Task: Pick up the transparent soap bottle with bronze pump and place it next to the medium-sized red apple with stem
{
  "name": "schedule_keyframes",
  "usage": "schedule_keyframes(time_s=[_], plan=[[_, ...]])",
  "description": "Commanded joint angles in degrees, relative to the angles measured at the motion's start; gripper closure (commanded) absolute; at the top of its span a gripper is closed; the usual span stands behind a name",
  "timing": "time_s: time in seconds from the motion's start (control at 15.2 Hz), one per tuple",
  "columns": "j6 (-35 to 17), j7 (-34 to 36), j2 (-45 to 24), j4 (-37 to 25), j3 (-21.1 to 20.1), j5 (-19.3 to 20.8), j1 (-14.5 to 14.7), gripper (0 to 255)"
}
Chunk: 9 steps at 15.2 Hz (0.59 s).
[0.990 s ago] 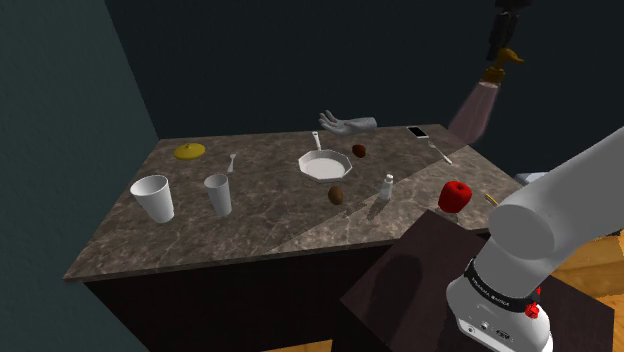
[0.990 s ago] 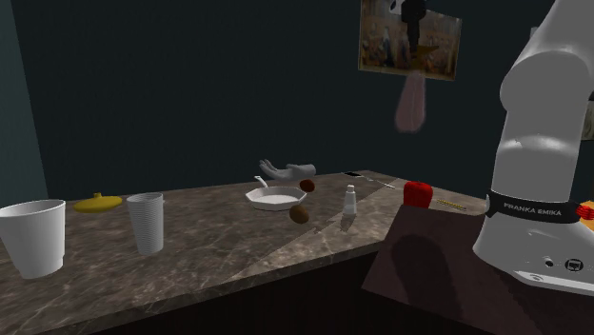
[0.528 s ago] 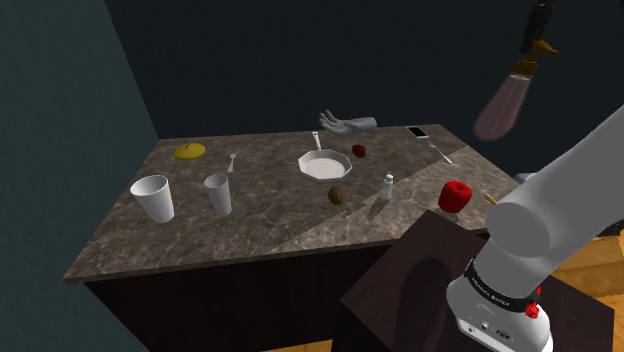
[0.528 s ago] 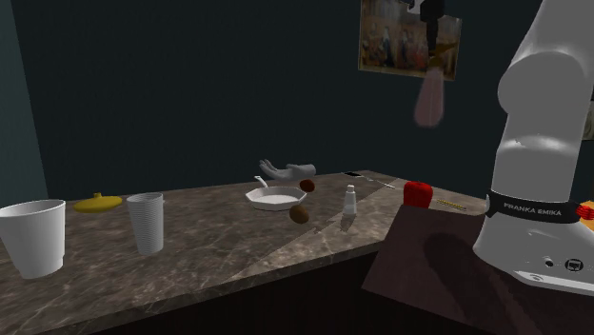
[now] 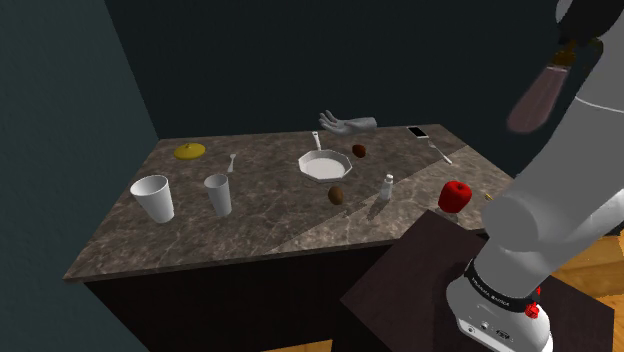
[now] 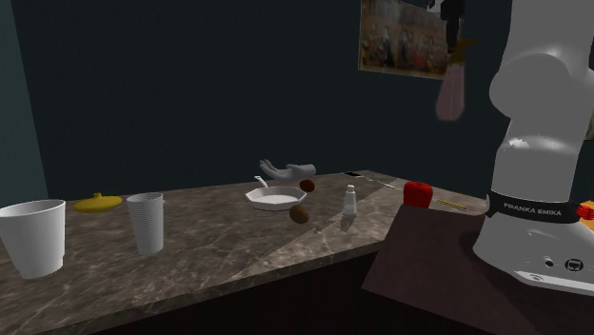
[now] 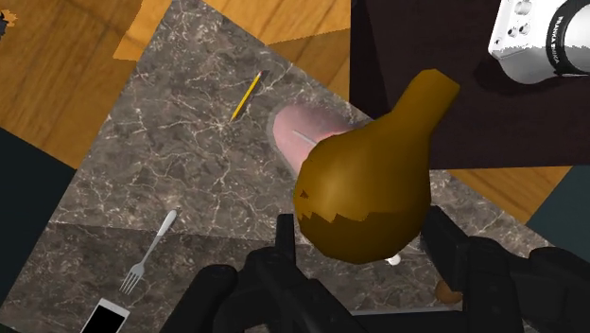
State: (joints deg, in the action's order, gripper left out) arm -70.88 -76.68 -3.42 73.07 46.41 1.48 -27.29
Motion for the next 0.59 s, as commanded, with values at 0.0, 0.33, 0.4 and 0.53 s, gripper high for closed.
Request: schedule_keyframes(time_s=[0.0, 0.33, 0.4, 0.53], plan=[[1.5, -5.2, -5.2, -5.4, 2.4, -3.8, -3.8, 255], [-1.6, -6.2, -5.2, -2.2, 2.6, -3.7, -4.4, 255], [-2.7, -5.8, -4.4, -0.7, 2.4, -3.1, -3.9, 255], [-4.7, -5.0, -3.0, 2.3, 2.2, -2.0, -3.1, 255]])
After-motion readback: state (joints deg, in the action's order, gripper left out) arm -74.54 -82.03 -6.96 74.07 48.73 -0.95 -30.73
